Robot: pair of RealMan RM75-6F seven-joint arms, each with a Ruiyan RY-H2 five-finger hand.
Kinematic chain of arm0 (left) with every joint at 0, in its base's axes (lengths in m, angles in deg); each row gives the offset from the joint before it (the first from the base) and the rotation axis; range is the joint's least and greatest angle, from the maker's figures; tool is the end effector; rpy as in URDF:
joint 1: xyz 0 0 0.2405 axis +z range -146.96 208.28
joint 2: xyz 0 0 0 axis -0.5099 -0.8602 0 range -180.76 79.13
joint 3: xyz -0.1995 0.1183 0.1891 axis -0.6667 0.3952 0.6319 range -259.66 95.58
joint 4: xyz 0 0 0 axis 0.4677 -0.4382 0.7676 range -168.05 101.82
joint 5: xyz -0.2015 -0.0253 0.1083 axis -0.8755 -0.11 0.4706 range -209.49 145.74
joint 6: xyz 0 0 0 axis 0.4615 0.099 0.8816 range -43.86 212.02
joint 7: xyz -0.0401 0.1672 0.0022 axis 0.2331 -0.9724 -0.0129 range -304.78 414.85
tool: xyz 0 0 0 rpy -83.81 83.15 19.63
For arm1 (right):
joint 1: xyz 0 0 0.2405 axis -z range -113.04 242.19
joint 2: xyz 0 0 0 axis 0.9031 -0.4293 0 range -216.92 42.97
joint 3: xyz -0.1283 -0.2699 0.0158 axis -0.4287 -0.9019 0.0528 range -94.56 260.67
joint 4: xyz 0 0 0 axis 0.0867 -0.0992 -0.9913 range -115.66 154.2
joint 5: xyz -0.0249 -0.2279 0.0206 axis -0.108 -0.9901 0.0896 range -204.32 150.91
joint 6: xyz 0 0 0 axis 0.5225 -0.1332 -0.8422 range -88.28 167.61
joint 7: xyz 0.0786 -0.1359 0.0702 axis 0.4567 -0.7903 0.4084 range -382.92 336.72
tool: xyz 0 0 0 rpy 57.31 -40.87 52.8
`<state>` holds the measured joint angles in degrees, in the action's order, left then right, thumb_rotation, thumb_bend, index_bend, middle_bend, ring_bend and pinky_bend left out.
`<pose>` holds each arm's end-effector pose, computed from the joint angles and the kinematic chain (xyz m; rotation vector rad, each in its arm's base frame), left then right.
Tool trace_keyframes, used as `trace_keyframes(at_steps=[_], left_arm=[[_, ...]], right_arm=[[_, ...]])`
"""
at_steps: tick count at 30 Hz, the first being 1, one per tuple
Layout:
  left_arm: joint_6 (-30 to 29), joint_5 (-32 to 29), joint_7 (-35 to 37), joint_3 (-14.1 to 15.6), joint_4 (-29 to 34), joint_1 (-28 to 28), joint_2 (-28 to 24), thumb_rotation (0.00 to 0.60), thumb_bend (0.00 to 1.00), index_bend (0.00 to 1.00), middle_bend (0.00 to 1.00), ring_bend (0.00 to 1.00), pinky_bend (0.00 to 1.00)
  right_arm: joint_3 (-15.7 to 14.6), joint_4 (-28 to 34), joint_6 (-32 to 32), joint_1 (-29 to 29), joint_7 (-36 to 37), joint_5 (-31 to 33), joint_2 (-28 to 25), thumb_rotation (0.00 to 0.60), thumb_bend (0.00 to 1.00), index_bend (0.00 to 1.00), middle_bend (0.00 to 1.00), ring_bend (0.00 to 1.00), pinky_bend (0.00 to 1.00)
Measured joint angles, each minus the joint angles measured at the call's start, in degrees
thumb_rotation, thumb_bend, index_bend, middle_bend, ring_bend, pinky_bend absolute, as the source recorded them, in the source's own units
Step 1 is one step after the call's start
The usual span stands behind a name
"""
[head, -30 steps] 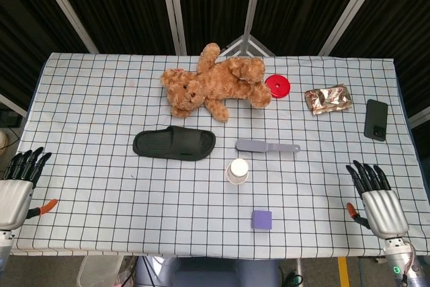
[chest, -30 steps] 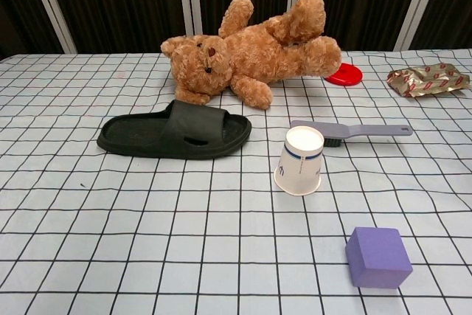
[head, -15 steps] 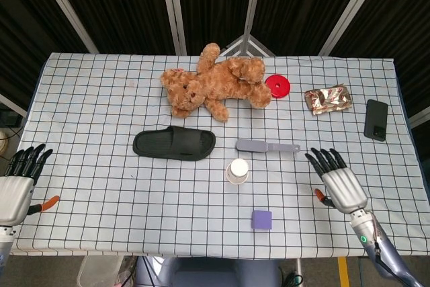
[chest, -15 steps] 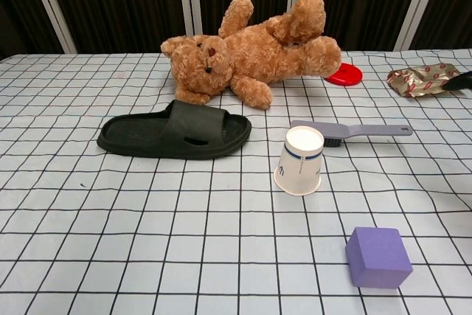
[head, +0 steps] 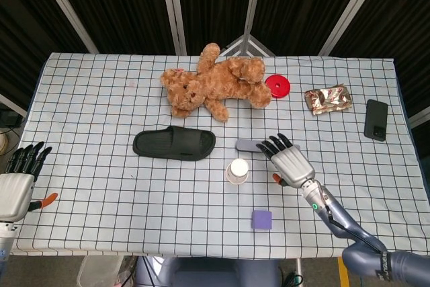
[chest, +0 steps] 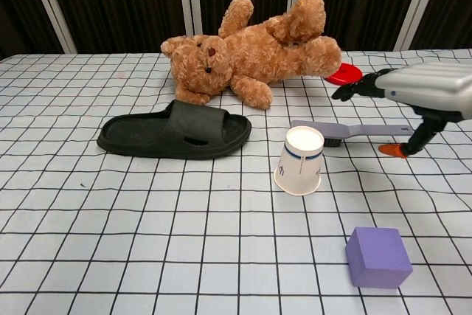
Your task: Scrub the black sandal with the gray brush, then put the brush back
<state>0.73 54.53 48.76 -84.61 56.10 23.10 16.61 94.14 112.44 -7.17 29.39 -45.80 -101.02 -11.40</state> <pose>-0.3551 0.2303 0.1374 -1.4690 -0.8130 -0.8445 -0.2064 -0.3727 0.0093 2.0316 -0.7881 0.7675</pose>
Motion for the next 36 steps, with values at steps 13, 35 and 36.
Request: trace_keyframes(at_steps=[13, 35, 36], left_arm=[[-0.28, -1.65, -0.96, -0.8, -0.61, 0.05, 0.53, 0.6, 0.01, 0.0, 0.0, 0.0, 0.0], [0.94, -4.06, -2.55, -1.6, -1.61, -0.49, 1.47, 0.6, 0.02, 0.0, 0.0, 0.0, 0.0], [0.92, -4.01, -2.45, -1.57, -1.61, -0.48, 1.41, 0.6, 0.02, 0.0, 0.0, 0.0, 0.0]], right_arm=[[1.43, -6.8, 7.07, -8.65, -3.34, 7.46, 5.57, 0.6, 0.4, 0.12, 0.15, 0.08, 0.03], [-0.32, -18.45, 13.78, -17.54, -2.78, 16.11, 9.59, 0.6, 0.4, 0.21, 0.18, 0.1, 0.03], [-0.52, -18.84, 13.86, -17.85, -3.01, 16.65, 9.81, 0.6, 0.4, 0.21, 0.18, 0.1, 0.03]])
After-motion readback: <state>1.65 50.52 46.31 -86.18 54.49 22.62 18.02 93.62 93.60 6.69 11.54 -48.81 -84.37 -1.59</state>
